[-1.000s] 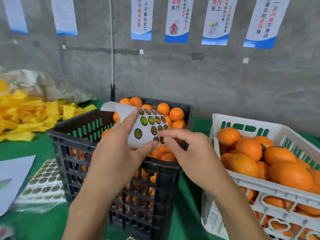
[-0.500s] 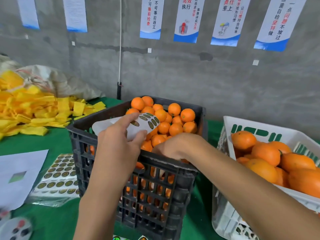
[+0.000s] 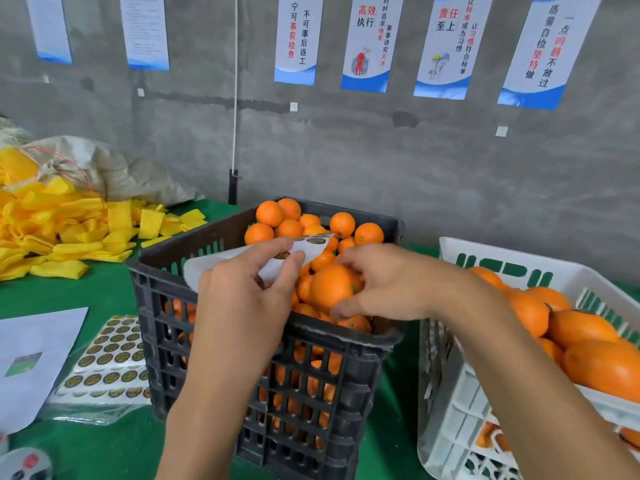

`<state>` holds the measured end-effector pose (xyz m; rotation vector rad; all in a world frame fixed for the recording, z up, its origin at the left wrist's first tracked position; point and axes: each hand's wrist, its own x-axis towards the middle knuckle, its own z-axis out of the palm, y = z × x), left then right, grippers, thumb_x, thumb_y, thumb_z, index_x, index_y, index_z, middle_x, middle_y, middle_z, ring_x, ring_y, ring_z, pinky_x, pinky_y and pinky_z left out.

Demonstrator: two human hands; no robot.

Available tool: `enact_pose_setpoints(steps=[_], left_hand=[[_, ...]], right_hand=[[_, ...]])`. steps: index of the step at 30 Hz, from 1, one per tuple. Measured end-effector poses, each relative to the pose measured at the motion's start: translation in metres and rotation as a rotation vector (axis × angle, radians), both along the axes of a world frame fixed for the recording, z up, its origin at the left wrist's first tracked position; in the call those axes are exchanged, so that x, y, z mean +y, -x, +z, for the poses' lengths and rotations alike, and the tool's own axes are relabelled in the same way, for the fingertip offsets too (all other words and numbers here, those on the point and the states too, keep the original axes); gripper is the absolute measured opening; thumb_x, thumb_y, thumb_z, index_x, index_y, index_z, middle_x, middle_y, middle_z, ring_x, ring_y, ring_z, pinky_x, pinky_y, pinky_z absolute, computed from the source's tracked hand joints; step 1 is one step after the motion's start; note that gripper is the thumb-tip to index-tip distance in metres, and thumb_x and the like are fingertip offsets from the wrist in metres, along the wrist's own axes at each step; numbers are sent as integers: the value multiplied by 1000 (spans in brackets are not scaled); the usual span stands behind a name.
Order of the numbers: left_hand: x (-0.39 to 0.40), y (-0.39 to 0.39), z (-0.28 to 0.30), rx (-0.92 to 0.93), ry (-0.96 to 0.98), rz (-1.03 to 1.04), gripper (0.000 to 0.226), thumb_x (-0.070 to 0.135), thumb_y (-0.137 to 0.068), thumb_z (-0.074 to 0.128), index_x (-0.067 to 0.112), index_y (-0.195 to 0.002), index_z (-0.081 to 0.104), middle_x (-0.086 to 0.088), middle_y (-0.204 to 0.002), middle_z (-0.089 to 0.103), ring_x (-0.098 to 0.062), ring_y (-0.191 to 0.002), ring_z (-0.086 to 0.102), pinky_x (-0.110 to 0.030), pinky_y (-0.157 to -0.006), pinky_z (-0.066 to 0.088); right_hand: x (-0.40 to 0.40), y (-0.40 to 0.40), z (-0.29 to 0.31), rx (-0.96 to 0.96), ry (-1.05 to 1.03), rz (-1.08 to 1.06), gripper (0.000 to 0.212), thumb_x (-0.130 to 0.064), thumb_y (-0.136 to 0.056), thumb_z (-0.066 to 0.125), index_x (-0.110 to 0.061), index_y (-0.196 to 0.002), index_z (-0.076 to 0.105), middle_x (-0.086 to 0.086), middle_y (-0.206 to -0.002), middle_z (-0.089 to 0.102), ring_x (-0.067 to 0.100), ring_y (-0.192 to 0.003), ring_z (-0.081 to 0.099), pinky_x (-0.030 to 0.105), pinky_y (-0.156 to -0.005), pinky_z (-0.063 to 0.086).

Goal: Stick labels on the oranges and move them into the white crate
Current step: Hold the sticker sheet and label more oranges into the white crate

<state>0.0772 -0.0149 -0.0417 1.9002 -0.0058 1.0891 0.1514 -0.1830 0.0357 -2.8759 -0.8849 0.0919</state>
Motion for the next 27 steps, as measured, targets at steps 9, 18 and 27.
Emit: enact_pose_setpoints(steps=[9, 18, 27], left_hand=[[-49, 8, 4, 10, -165, -181, 36, 28, -89, 80, 33, -124, 74, 23, -90, 71, -5, -72, 65, -17, -61, 50], [-84, 14, 0, 0, -205, -266, 33, 45, -93, 66, 38, -125, 73, 12, -92, 77, -19, -79, 71, -42, -66, 56], [-113, 18, -4, -58, 29, -234, 18, 23, -95, 68, 32, -106, 80, 20, -42, 49, -6, -34, 38, -6, -38, 24]], right_hand=[[-83, 74, -53, -84, -1166, -43, 61, -48, -75, 83, -42, -131, 61, -20, -114, 71, 6, -95, 73, 16, -78, 58], [-99, 90, -87, 51, -1465, -62, 66, -38, -73, 86, -37, -134, 61, -13, -112, 76, 10, -102, 74, 15, -83, 56], [-102, 92, -88, 60, -1673, -34, 56, -37, -70, 87, -39, -123, 69, -10, -118, 74, 14, -105, 74, 21, -80, 59]])
